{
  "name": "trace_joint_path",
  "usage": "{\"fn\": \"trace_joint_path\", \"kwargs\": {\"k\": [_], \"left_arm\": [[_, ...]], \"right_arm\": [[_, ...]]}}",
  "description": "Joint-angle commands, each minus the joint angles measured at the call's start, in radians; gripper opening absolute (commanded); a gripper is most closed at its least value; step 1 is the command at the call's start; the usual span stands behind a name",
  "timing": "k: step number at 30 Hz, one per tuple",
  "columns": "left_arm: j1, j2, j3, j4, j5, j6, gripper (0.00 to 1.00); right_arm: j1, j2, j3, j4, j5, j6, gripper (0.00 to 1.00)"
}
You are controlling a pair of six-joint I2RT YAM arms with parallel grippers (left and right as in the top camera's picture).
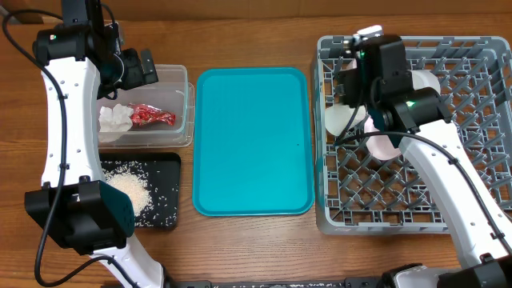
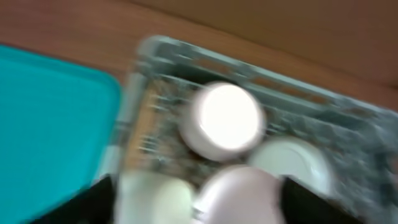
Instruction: Sort waste into correct bins and load items into the dishwasher
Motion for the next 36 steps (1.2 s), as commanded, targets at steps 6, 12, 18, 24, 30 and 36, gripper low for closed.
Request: {"fn": "trace_joint_path", "kwargs": {"k": [6, 12, 18, 24, 30, 36], "left_arm": [[-0.005, -0.013, 0.013, -0.003, -0.008, -0.006, 1.00], [-0.005, -0.013, 0.013, -0.003, -0.008, -0.006, 1.00], [-0.005, -0.013, 0.013, -0.003, -0.008, -0.006, 1.00], [-0.005, -0.013, 0.013, -0.003, -0.008, -0.006, 1.00], [-0.005, -0.013, 0.013, -0.003, -0.008, -0.006, 1.00], [-0.005, -0.013, 0.013, -0.003, -0.008, -0.006, 1.00]], "right_arm": [[0.002, 0.000, 0.001, 0.043, -0.366, 0.057, 1.00], [0.002, 0.000, 0.001, 0.043, -0.366, 0.057, 1.00], [0.002, 0.000, 0.001, 0.043, -0.366, 0.057, 1.00], [0.002, 0.000, 0.001, 0.043, -0.366, 0.057, 1.00], [0.002, 0.000, 0.001, 0.043, -0.366, 0.057, 1.00], [0.002, 0.000, 0.001, 0.043, -0.366, 0.057, 1.00]]}}
